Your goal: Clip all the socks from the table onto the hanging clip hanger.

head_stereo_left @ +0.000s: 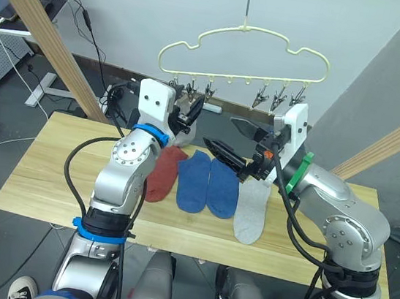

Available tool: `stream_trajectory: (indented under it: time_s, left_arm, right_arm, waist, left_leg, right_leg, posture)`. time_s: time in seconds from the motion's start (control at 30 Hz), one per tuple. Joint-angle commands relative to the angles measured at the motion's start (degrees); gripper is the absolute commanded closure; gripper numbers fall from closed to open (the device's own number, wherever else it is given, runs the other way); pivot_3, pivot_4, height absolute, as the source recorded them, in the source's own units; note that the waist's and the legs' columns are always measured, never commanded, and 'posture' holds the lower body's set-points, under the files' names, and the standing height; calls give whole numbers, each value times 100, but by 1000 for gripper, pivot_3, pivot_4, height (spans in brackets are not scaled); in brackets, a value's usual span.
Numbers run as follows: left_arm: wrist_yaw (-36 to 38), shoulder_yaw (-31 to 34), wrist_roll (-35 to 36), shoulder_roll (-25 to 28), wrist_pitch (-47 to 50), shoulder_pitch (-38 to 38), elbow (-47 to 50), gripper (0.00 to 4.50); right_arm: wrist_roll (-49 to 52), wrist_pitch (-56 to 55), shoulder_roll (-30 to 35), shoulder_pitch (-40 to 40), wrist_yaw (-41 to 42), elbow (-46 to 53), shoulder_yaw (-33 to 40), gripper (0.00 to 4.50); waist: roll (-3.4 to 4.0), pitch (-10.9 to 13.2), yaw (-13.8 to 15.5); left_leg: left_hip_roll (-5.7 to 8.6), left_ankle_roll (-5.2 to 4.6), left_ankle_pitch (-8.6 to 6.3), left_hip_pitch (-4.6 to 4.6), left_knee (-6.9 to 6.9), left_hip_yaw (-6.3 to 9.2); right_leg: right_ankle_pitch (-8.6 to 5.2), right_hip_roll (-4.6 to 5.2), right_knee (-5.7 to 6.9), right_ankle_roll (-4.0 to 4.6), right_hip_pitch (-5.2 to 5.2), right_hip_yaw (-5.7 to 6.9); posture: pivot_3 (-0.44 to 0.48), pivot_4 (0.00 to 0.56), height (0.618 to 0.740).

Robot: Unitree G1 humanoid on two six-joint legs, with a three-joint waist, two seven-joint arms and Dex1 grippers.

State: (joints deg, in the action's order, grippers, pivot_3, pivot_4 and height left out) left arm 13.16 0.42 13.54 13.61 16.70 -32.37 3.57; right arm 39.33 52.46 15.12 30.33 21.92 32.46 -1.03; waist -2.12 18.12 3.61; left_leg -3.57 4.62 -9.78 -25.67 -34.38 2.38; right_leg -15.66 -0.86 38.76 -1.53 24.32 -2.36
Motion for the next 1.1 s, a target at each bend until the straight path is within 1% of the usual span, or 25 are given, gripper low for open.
stream_trajectory:
  time_s: [0.03,0.13,0.23,1.1]
  left_arm:
    - [-8,35,-186,-24,-292,-177,-67,1676]
    - [-24,19,-305,-38,-436,-252,-219,1676]
    - [25,1,-336,-74,-489,-283,-275,2212]
    - [-7,79,-544,-69,-649,-421,-469,2212]
  right_arm:
    - [159,-43,55,51,-62,229,159,0]
    - [204,-28,95,54,-97,228,170,0]
    - [243,-11,118,71,-134,219,208,0]
    - [516,21,212,127,-340,229,258,0]
  waist:
    - [0,0,-6]
    - [0,0,-36]
    - [0,0,-53]
    - [0,0,-71]
  left_leg:
    - [1,0,0,0,-3,0]
    - [1,0,0,-2,-14,1]
    - [1,0,0,-4,-22,2]
    - [2,-1,0,-11,-36,12]
  right_leg:
    - [0,0,3,0,0,0]
    - [0,0,9,0,0,0]
    - [0,0,11,0,0,0]
    - [1,-1,18,0,-1,6]
  posture:
    - [141,323,740]
    - [141,323,740]
    - [128,321,740]
    - [126,309,740]
